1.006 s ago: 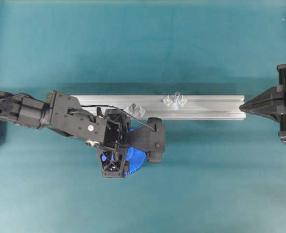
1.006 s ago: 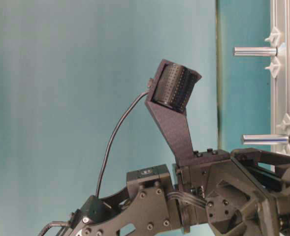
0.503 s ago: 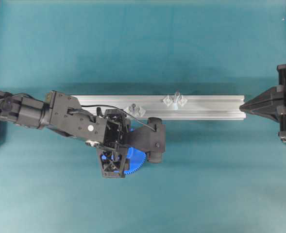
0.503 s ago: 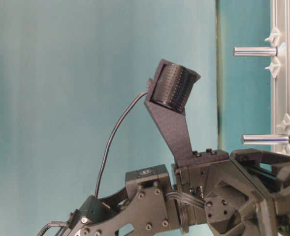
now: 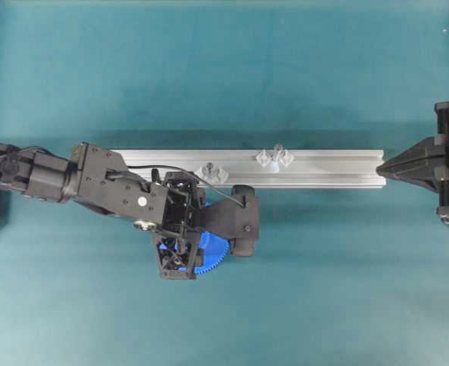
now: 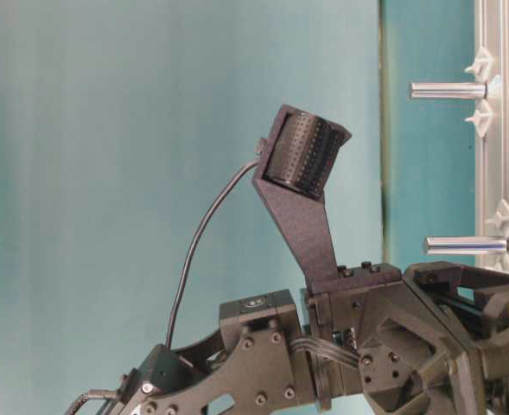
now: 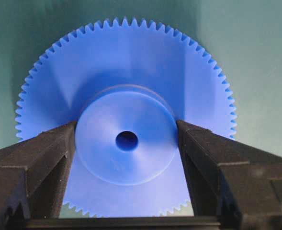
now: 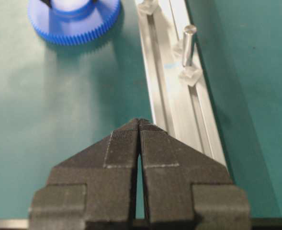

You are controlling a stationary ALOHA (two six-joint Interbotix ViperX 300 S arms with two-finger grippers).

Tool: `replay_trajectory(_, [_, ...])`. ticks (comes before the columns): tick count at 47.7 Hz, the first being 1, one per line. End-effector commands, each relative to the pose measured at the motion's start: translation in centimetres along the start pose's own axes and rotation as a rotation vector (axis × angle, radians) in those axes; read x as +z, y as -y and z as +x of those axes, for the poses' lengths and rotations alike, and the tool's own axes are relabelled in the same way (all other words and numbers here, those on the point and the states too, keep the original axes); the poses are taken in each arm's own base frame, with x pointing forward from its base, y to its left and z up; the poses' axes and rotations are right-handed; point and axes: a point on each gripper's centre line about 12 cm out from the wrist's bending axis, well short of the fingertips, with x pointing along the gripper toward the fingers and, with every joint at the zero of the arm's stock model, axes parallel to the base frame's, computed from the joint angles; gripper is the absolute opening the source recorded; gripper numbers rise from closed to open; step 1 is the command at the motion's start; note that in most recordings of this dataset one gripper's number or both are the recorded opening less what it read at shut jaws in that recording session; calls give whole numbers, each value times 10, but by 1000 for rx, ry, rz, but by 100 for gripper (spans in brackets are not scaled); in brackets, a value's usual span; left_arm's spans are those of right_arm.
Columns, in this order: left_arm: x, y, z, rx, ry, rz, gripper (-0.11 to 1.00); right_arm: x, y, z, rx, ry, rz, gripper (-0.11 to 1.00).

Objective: Find the location of the shaft and insert the large gear.
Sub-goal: 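Lower the left gripper over the blue gear and grasp its hub, then lift the blue gear and carry it toward the right shaft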

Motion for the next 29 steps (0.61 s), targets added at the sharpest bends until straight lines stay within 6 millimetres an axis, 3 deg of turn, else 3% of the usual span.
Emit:
replay_trajectory(1, [6, 2, -11, -3, 34, 5, 70, 4, 0, 0, -1, 11, 9, -1])
replay_trajectory(20, [7, 2, -14, -4, 41, 5, 70, 4, 0, 0, -2, 10, 9, -1])
replay_trajectory(29, [21, 2, -37, -9, 104, 11, 70, 4, 0, 0, -2, 10, 9, -1])
